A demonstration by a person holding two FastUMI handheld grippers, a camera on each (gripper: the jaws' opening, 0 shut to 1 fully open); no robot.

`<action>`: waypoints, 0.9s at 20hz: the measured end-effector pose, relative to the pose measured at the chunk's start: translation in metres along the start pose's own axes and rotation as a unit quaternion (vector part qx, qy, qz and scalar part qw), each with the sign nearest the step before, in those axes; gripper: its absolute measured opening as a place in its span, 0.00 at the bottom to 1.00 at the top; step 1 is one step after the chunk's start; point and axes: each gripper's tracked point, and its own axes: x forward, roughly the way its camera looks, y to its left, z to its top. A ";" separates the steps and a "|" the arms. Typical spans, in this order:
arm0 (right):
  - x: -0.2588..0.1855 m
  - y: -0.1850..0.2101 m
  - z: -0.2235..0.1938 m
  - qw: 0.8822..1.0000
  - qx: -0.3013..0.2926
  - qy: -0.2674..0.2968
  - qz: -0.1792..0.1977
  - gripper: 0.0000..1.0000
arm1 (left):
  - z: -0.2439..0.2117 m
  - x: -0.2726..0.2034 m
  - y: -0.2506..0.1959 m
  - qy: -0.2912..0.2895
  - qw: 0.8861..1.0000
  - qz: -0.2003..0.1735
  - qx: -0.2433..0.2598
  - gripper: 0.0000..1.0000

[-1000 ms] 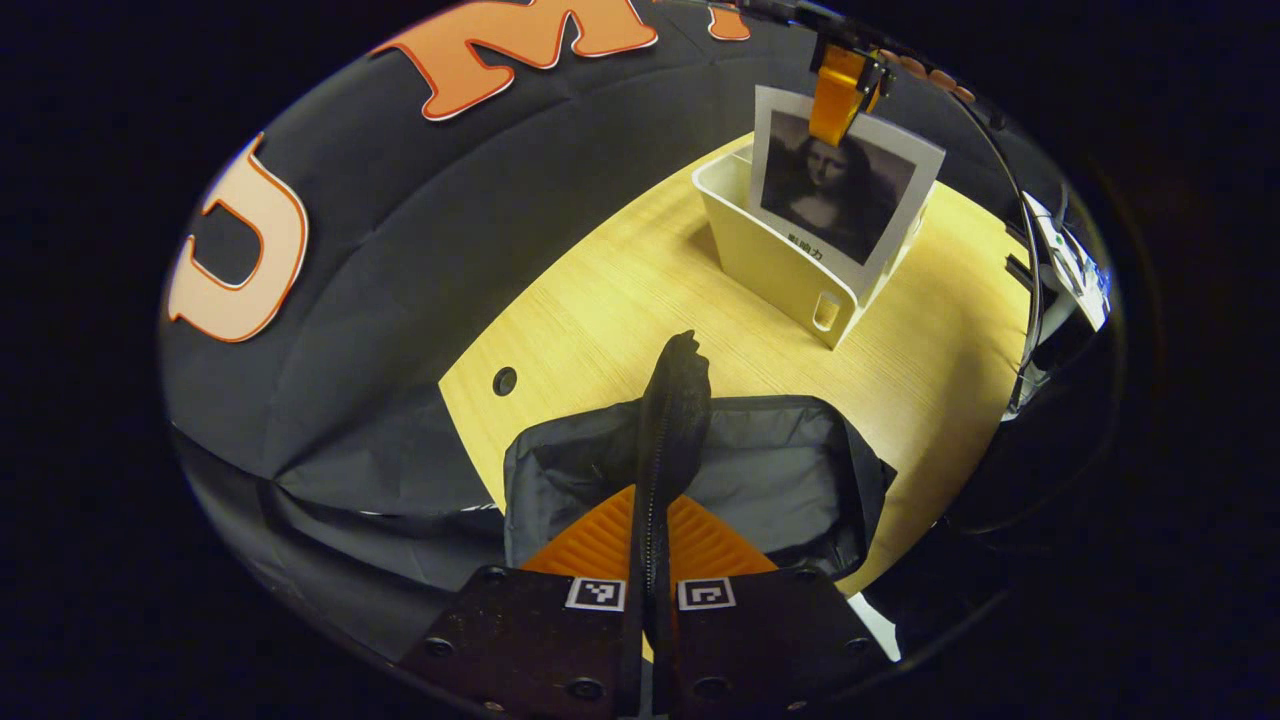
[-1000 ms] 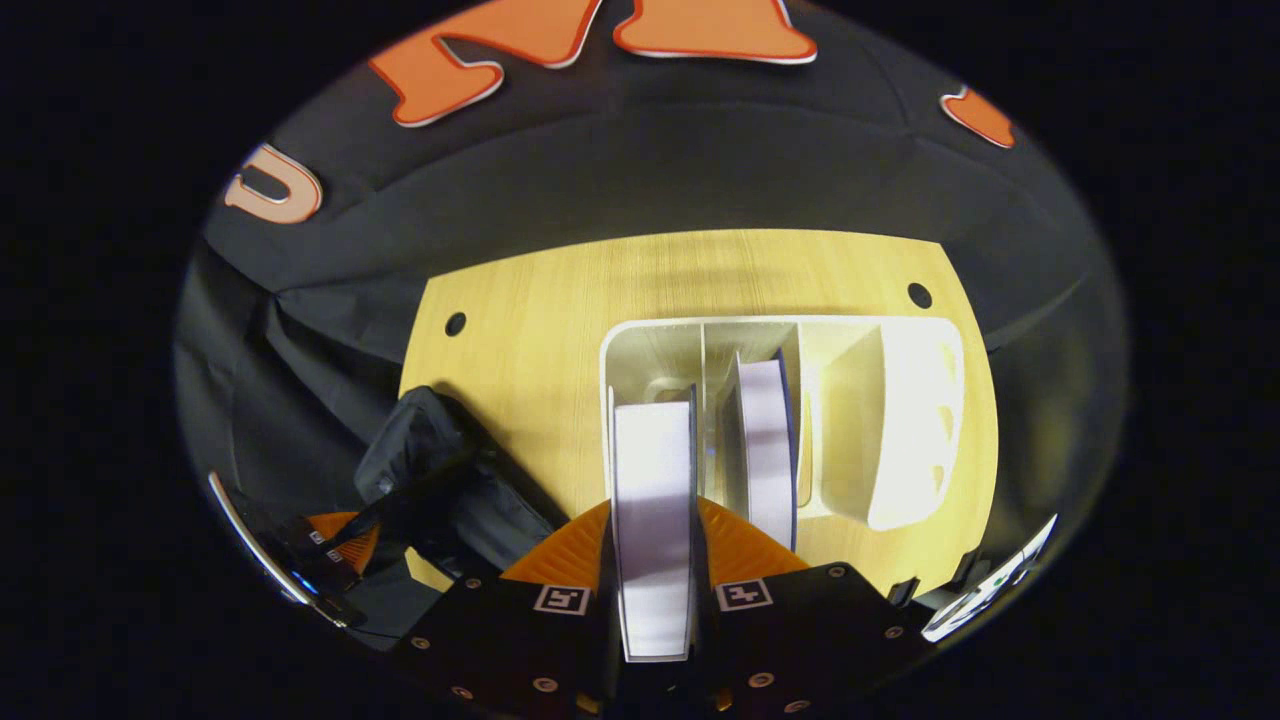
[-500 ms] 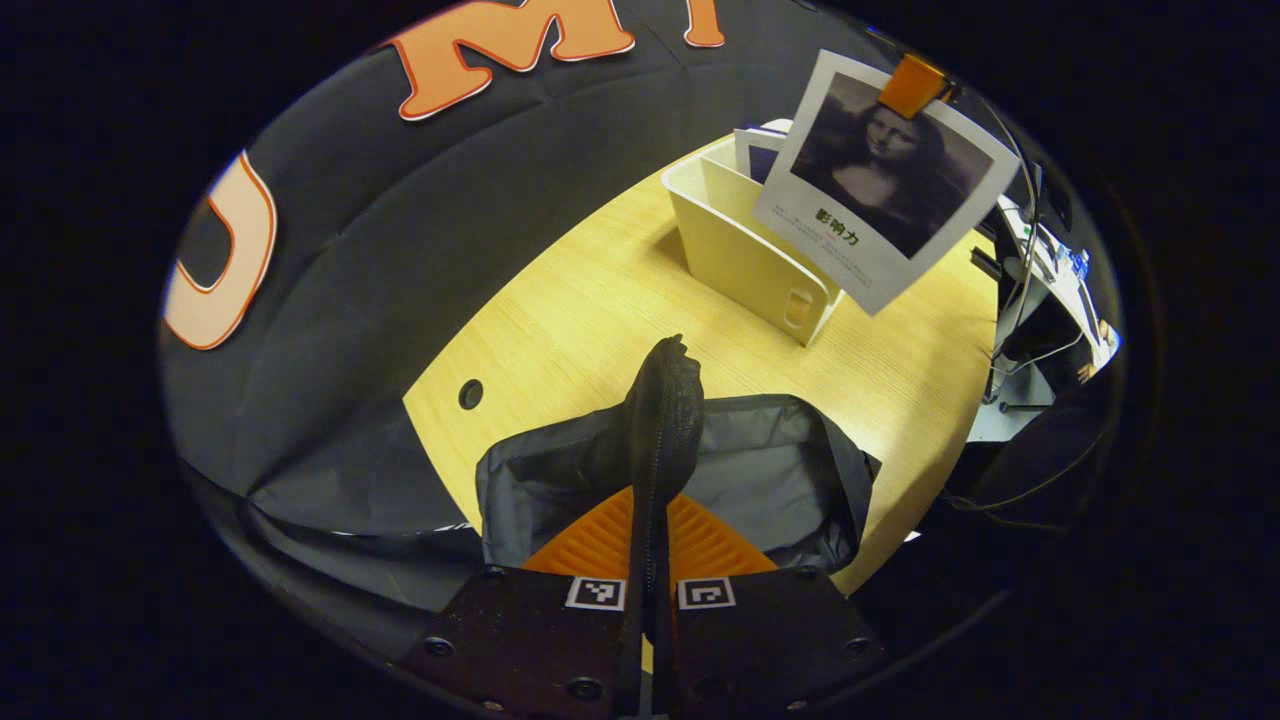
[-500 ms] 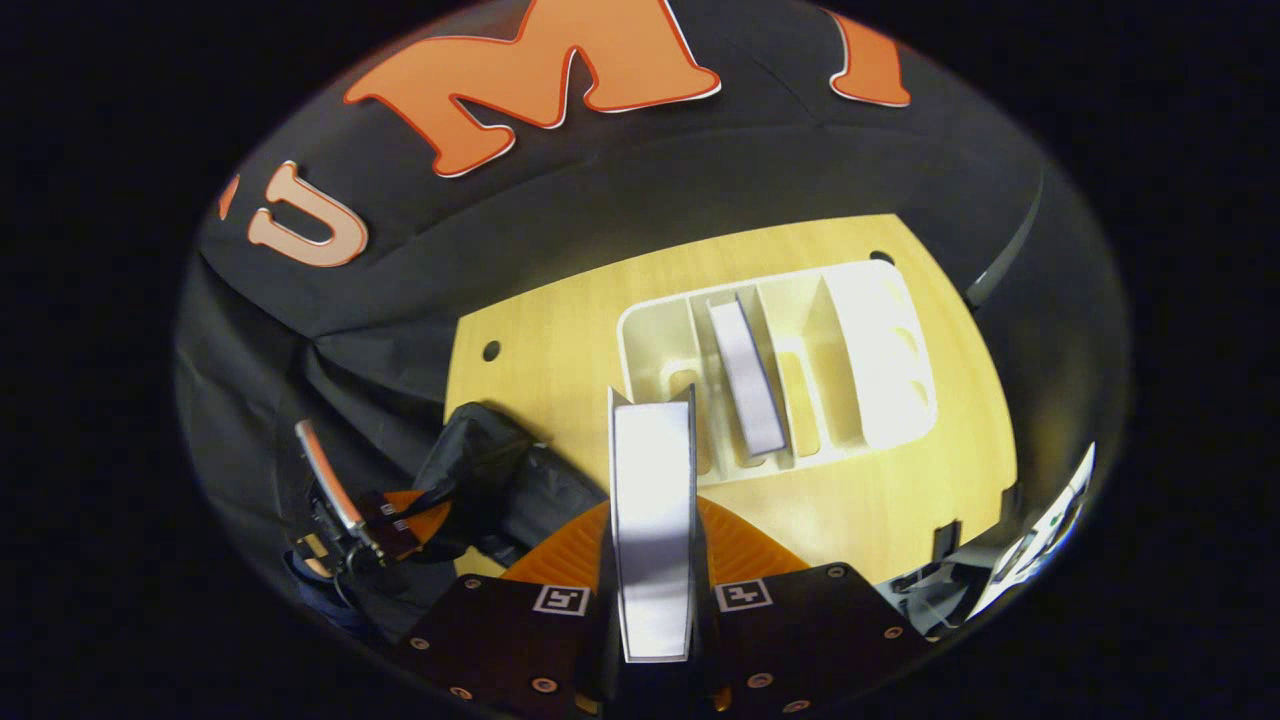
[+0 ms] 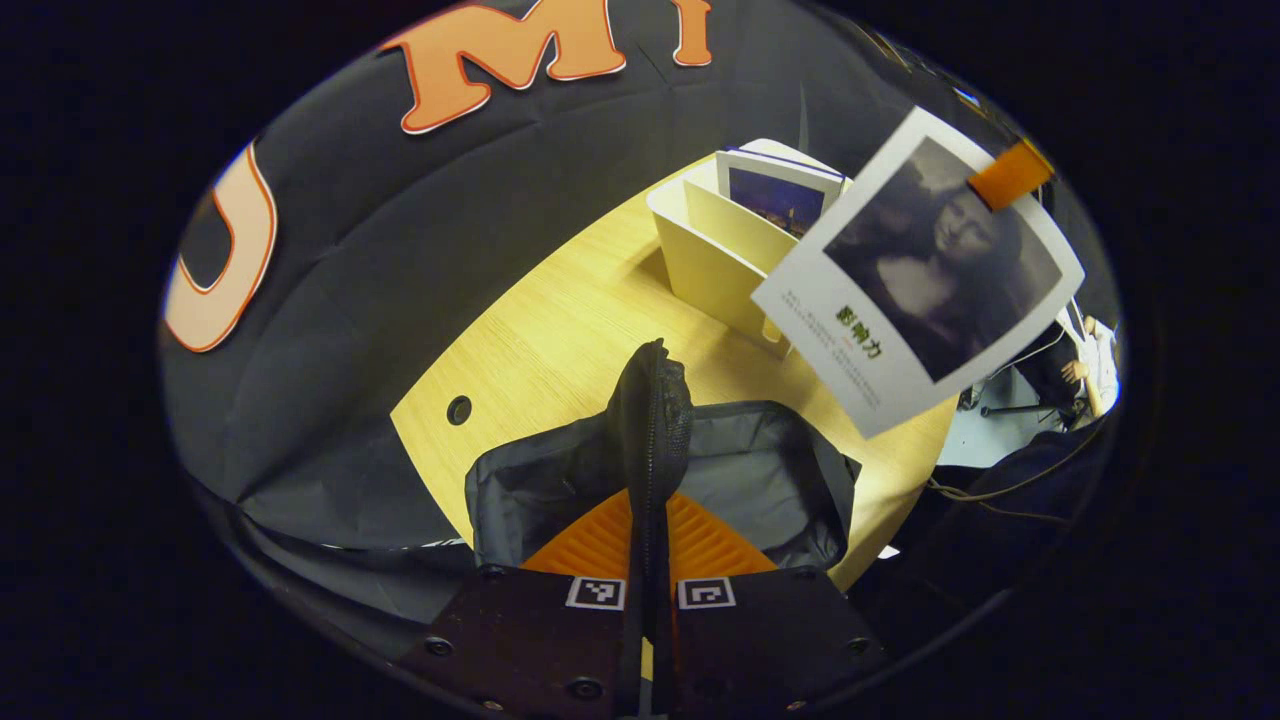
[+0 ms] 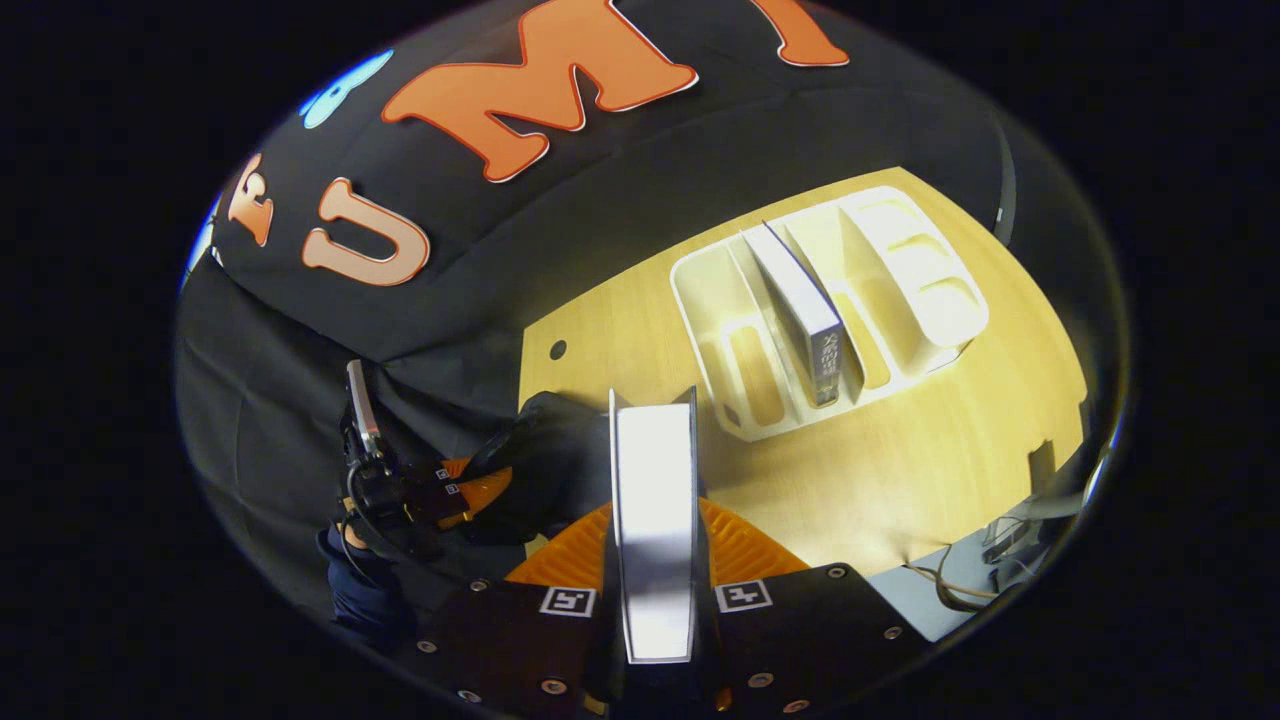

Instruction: Open the schoolbag, grab two books from the bookshelf and put them into the schoolbag.

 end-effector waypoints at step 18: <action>0.173 0.044 -0.079 0.988 0.098 0.007 0.120 0.29 | 0.020 -0.020 -0.022 -0.056 0.997 -0.008 -0.047 0.04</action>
